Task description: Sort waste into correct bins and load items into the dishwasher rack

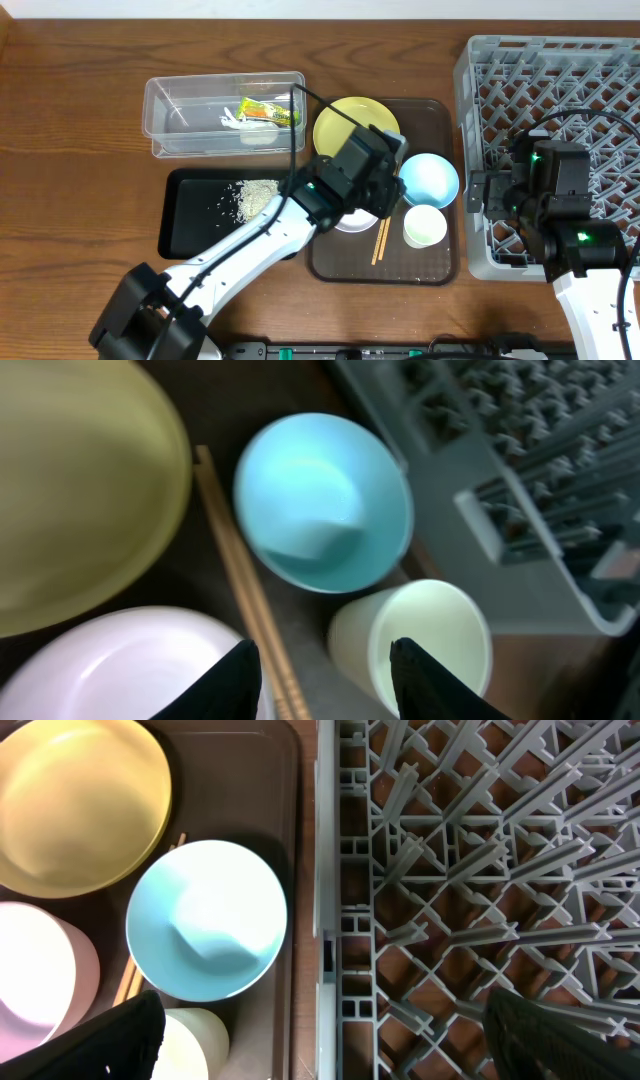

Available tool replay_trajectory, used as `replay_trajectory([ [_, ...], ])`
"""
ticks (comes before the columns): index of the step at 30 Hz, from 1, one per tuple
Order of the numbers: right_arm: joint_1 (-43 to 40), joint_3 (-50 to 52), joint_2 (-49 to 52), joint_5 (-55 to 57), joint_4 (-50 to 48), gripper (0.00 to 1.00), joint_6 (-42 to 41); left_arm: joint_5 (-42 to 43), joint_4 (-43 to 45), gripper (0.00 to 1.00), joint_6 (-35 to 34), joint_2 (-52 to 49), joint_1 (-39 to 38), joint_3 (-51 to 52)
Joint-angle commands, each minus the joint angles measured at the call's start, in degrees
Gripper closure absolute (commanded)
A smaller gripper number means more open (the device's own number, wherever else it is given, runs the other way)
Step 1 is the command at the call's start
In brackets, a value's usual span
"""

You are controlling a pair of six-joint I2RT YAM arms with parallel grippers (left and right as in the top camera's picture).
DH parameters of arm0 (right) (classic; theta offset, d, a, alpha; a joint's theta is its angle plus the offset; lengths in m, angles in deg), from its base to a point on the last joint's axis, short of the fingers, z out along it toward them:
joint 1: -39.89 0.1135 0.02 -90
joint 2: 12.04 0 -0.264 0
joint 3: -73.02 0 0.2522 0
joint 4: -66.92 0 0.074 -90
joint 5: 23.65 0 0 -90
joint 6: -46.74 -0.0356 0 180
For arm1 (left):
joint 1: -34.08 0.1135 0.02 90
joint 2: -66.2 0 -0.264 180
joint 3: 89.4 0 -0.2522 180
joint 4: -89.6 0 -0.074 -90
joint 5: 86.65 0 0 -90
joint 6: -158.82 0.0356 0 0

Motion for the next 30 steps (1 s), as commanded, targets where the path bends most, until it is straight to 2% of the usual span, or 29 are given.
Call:
replay_trajectory([
  [1, 0.33, -1.07, 0.02, -0.20, -0.13, 0.01, -0.74, 2.03, 0.09, 0.54, 0.42, -2.84, -2.32, -0.70],
  [7, 0.33, -1.07, 0.02, -0.20, 0.09, 0.01, -0.74, 1.62, 0.04, 0.56, -1.84, -9.27, -4.79, -0.63],
  [9, 0.31, -1.07, 0.02, -0.20, 0.20, 0.01, -0.74, 1.62, 0.04, 0.64, -2.78, -11.08, -4.76, -0.63],
  [12, 0.31, -1.07, 0.02, -0.20, 0.17, 0.01, -0.74, 1.64, 0.00, 0.89, -2.91, -11.85, -4.70, -0.63],
  [13, 0.31, -1.07, 0.02, -0.17, 0.11, 0.01, -0.74, 1.64, 0.04, 0.92, -2.89, -11.67, -4.70, -0.66],
  [17, 0.31, -1.07, 0.02, 0.98, -1.42, 0.01, -0.79, 2.12, -0.22, 0.94, -3.69, -8.70, -2.89, -0.66],
  [21, -0.33, -1.07, 0.11, 1.16, -6.51, 0.01, -2.89, 4.44, -1.70, 0.94, -6.95, -2.38, 2.34, -0.66],
  [25, -2.47, -1.07, 1.40, -9.03, -8.96, 0.01, -1.14, 10.36, -1.77, 0.94, -11.50, 2.32, 11.93, -0.66],
  [30, -3.96, -1.07, 6.84, -35.50, -8.76, 0.01, 7.08, 25.09, 4.02, 0.94, -22.43, 1.07, 25.70, -0.63],
])
